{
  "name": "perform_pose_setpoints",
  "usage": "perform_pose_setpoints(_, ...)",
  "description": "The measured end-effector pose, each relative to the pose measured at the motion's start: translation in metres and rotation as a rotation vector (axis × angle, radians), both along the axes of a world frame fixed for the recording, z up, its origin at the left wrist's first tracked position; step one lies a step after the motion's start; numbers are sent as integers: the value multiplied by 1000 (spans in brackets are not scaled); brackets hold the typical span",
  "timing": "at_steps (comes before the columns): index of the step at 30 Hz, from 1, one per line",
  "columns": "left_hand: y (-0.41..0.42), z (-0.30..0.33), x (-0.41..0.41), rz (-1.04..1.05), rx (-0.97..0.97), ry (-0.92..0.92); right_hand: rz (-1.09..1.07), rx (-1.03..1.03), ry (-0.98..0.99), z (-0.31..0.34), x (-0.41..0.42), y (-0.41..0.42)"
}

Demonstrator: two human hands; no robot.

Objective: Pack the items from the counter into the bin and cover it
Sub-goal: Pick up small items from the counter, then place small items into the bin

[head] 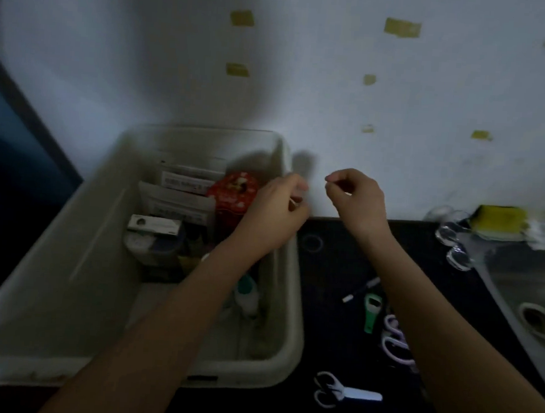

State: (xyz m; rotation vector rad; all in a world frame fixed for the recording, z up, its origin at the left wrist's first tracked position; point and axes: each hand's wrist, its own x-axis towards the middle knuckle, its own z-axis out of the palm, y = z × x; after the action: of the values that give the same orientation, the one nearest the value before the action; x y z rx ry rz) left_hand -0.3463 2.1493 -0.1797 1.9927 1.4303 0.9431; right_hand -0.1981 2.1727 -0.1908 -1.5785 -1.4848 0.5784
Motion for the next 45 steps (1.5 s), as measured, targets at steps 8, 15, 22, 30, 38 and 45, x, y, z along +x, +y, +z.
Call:
perform_pose_setpoints(8, -6, -55, 130, -182, -229, 332, -68, -296, -156, -71, 140, -35)
perform_pose_setpoints(15, -20, -127, 187, -248, -571, 540, 30, -566, -215, -141, 214, -66)
perform_pose_setpoints(22, -38, -176, 209, -227, -763, 490, 246, -772, -441, -196, 229, -88)
perform_pose_setpoints(30, -51, -207, 228, -131, -810, 404, 262, -781, -481, -217, 230, -94)
perform_pose_setpoints(38, -52, -212, 230, -29, -687, 251, 241, -695, -250, -213, 232, -93)
perform_pose_setpoints(45, -41, -202, 225, -119, -432, 558, 193, -557, 70, -194, 229, -86)
